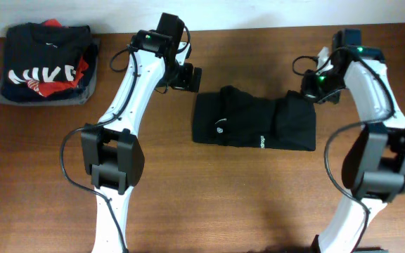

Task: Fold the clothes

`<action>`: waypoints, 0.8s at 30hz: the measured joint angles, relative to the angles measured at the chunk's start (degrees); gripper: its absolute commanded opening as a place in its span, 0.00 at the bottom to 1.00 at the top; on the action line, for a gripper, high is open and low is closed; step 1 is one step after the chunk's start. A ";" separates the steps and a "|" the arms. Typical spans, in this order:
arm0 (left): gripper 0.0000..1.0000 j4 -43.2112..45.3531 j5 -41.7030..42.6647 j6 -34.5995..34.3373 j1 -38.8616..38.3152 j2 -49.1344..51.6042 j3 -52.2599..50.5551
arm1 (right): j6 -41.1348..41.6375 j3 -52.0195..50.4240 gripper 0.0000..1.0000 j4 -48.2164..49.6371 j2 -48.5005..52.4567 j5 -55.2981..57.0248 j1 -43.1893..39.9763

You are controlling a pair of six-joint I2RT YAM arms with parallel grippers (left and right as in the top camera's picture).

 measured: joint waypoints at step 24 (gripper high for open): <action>0.99 -0.48 0.00 0.00 0.00 0.00 0.00 | 2.84 3.56 0.06 -4.72 3.91 -2.84 4.11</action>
